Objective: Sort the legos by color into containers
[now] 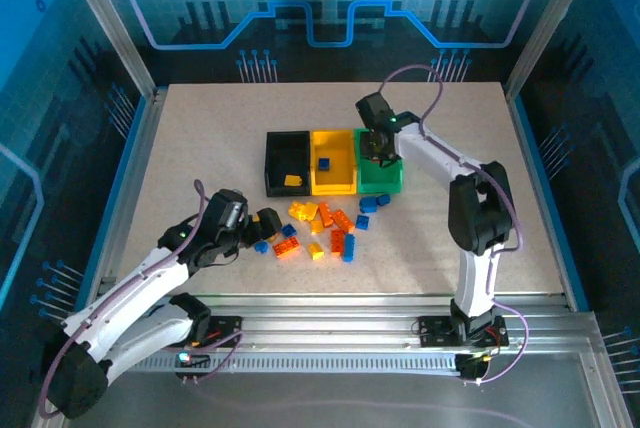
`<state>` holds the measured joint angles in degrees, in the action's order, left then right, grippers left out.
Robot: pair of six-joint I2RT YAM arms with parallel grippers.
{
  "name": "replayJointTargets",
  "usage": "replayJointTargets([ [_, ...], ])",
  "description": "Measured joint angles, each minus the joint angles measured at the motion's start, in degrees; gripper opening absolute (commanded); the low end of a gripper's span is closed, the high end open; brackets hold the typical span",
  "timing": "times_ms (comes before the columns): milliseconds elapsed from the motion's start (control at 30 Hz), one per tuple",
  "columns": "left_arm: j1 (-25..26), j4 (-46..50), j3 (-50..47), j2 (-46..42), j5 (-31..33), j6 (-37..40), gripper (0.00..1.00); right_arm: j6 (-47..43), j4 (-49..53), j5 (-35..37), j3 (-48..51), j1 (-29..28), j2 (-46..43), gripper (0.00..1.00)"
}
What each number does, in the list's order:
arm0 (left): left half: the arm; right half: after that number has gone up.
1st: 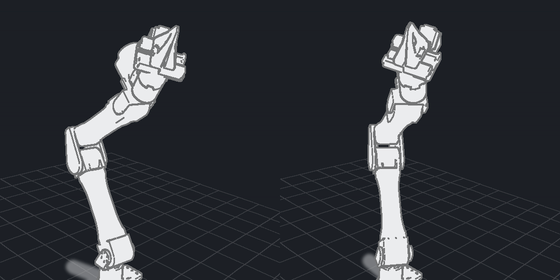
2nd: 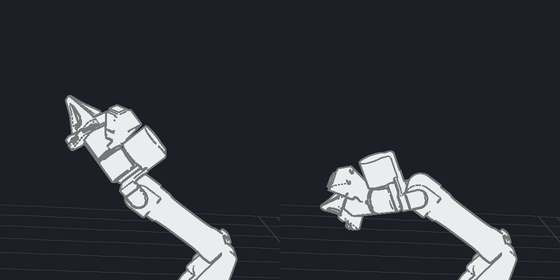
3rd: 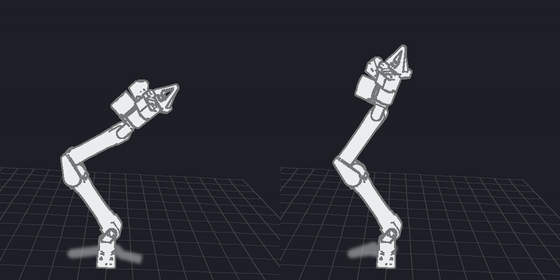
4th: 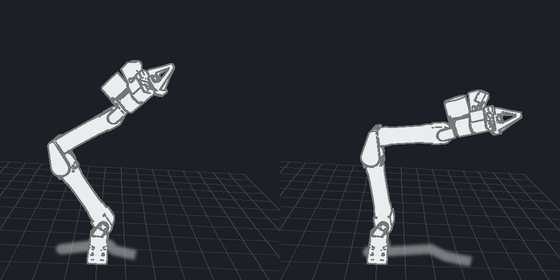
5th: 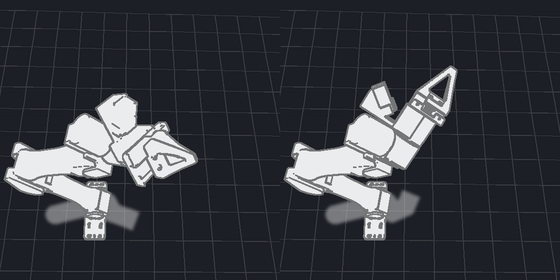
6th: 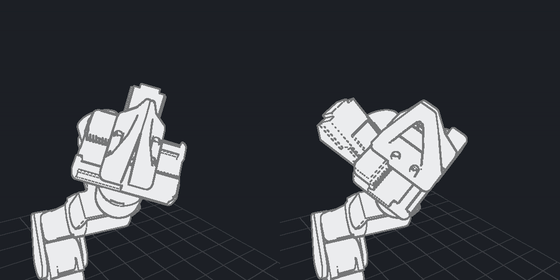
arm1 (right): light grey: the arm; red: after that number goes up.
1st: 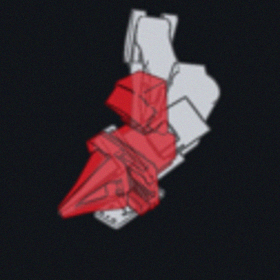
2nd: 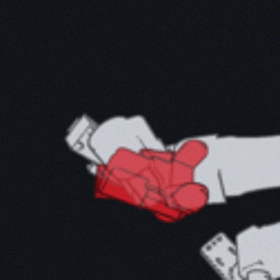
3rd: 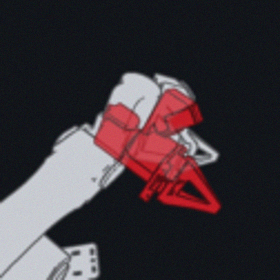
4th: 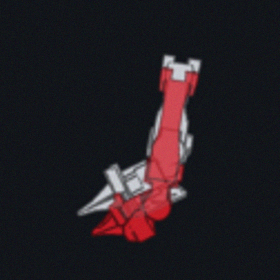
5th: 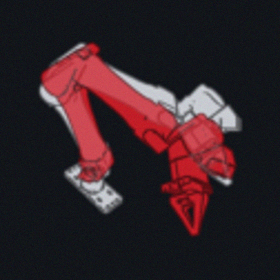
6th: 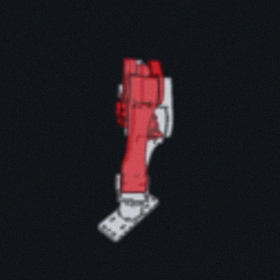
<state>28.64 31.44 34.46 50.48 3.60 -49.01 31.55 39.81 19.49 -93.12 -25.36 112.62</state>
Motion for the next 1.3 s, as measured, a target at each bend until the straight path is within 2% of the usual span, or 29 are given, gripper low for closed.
replayJointTargets([
  [100,0.0,0.13,0.07,0.0,-0.02,0.02,0.99,0.52,0.31,-0.33,-1.29,0.0,0.79,0.64],
  [233,0.0,0.37,0.42,0.04,-0.02,0.02,0.99,0.59,-0.2,-0.9,0.68,-0.26,-1.36,0.64],
  [367,0.0,0.37,0.44,0.04,-0.02,0.0,0.99,1.86,-2.38,-3.3,12.2,-3.08,-10.86,0.65],
  [500,-0.04,0.35,0.42,-0.2,-0.04,-0.02,0.99,4.13,-4.24,-6.08,24.98,-10.58,-21.05,0.64],
  [567,-0.15,0.31,0.31,-0.42,-0.09,-0.04,0.99,5.22,-5.11,-7.17,29.07,-14.36,-23.08,0.63],
  [767,-0.42,0.31,-0.07,-0.7,-0.46,-0.2,0.99,9.07,-7.19,-9.4,36.83,-21.42,-23.15,0.63],
  [1000,-0.42,0.31,-0.79,-1.42,-0.46,-0.22,0.99,11.06,-9.77,-9.7,37.59,-23.08,-21.18,0.6],
  [1300,-0.42,0.35,-0.87,-1.46,-0.46,-0.2,0.99,12.74,-11.74,-9.73,39.89,-23.12,-18.84,0.42],
])
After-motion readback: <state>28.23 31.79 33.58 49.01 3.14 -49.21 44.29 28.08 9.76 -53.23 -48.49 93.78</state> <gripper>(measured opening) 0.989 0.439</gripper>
